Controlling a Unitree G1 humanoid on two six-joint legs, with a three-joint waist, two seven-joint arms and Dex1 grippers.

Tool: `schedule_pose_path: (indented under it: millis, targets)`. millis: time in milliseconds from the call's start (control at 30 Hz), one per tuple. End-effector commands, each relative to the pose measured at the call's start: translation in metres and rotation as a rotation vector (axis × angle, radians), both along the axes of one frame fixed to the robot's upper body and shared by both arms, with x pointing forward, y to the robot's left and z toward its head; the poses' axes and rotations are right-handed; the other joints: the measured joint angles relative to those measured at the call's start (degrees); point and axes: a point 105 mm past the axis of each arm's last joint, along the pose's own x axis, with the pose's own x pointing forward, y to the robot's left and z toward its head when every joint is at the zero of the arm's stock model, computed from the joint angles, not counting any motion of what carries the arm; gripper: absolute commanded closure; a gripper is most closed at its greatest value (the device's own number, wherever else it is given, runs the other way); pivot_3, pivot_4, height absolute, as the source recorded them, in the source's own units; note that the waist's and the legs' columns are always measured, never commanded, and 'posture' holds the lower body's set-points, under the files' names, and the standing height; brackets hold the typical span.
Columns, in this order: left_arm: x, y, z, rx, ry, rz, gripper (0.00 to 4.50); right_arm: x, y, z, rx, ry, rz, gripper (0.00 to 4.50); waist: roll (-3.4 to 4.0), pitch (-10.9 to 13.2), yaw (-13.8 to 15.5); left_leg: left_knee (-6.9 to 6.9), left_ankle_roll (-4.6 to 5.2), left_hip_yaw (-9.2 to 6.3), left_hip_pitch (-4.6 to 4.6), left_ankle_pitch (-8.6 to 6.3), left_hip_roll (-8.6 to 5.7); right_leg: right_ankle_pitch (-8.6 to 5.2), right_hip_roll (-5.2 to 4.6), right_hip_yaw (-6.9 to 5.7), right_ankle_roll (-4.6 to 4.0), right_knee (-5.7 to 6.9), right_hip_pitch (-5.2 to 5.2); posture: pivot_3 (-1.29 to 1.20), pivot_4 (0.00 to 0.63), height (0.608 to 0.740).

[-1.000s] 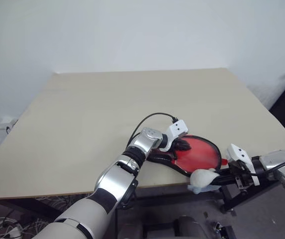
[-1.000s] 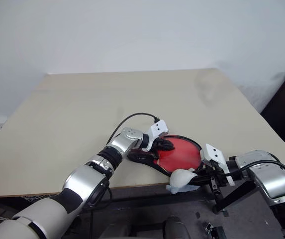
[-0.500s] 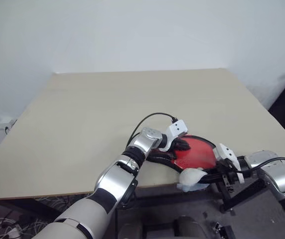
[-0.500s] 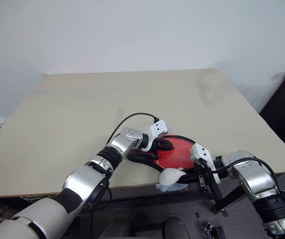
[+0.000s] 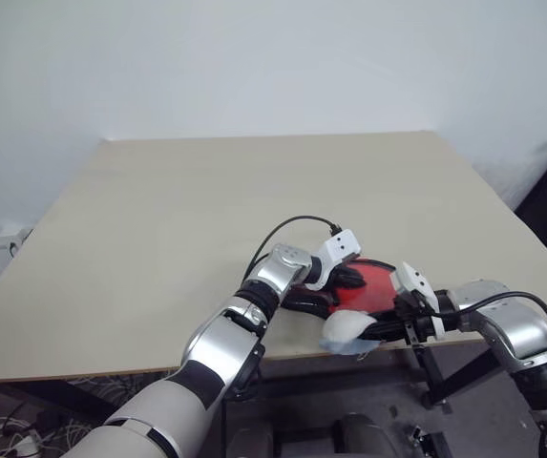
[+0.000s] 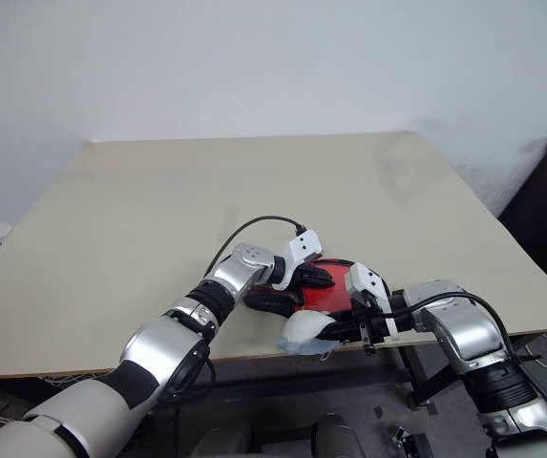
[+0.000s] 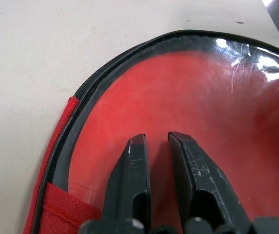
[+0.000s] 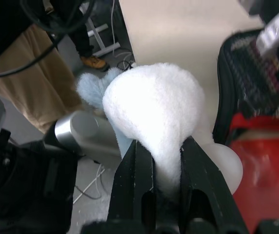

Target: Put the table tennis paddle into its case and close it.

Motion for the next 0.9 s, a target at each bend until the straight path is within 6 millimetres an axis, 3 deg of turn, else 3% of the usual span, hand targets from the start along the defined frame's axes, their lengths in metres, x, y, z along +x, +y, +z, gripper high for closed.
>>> schedule_pose_path:
  millis: [33, 900]
  targets:
    - [0.0, 0.006, -0.009, 0.049, 0.023, 0.015, 3.84, 0.006, 0.018, 0.018, 0.071, -0.046, 0.026, 4.36, 0.0, 0.0, -0.07, 0.0, 0.0, 0.01, 0.0, 0.0, 0.0, 0.0, 0.0, 0.01, 0.0, 0.0, -0.01, 0.0, 0.0, 0.74]
    - [0.001, 0.007, -0.009, 0.052, 0.021, 0.018, 3.84, 0.047, 0.059, 0.004, 0.145, -0.059, -0.111, 4.36, 0.01, -0.05, -0.14, 0.02, 0.0, 0.01, 0.01, 0.0, 0.01, 0.04, 0.01, 0.02, -0.03, 0.07, -0.03, 0.0, 0.0, 0.74]
